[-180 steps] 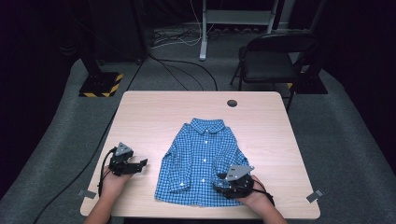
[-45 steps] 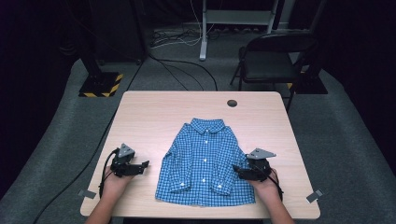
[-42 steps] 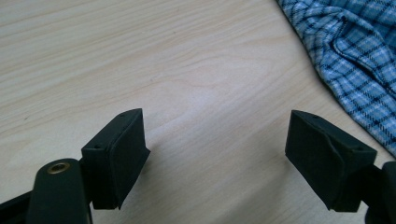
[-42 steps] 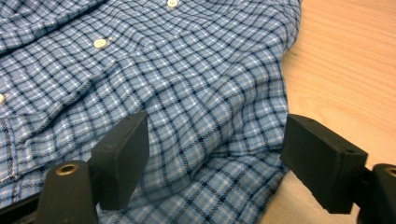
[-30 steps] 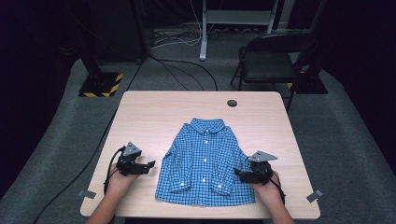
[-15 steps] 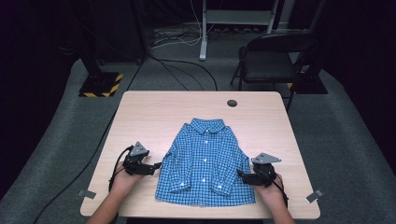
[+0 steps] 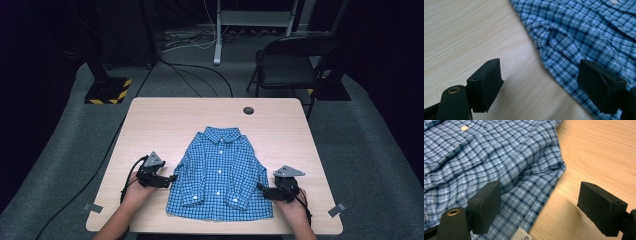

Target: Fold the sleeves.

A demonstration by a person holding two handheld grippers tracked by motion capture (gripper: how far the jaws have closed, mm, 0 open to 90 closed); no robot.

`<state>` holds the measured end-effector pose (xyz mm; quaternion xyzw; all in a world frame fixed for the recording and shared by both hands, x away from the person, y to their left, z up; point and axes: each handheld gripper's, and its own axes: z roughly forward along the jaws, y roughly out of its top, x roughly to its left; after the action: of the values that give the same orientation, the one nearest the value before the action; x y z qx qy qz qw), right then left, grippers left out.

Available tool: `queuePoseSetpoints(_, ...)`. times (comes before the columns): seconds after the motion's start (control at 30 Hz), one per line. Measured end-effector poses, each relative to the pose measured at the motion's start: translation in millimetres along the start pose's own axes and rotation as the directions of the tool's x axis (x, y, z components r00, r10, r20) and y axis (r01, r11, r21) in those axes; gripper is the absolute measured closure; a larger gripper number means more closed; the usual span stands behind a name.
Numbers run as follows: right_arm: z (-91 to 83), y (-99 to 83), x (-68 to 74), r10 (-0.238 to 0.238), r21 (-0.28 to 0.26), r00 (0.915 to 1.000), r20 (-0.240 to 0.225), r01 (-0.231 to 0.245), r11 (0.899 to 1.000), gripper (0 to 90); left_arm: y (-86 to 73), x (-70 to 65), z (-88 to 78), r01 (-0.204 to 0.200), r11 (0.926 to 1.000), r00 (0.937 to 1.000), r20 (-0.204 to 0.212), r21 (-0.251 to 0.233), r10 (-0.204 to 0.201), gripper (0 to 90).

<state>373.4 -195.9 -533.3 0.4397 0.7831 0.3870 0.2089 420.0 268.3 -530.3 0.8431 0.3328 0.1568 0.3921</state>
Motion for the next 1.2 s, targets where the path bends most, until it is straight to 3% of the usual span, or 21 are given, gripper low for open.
queuePoseSetpoints(0.17, -2.2, -0.3, -3.9, 0.019, -0.008, 0.9995, 0.024, -0.019, 1.000, 17.9, 1.8, -6.2, 0.1, -0.021, 0.9998, 0.9996, 0.020, -0.004, 0.021, 19.3)
queuePoseSetpoints(0.67, -4.6, -1.4, -4.5, 0.029, -0.018, 0.9995, 0.012, -0.029, 0.999, 18.9, 6.4, -22.3, 3.6, -0.062, 0.9980, 0.9960, 0.064, -0.007, 0.063, 19.5)
queuePoseSetpoints(1.2, -4.6, -2.9, -4.8, 0.036, -0.015, 0.9993, 0.001, -0.036, 0.999, 19.1, 8.3, -26.7, 6.1, -0.078, 0.9970, 0.9940, 0.078, -0.001, 0.078, 19.5)
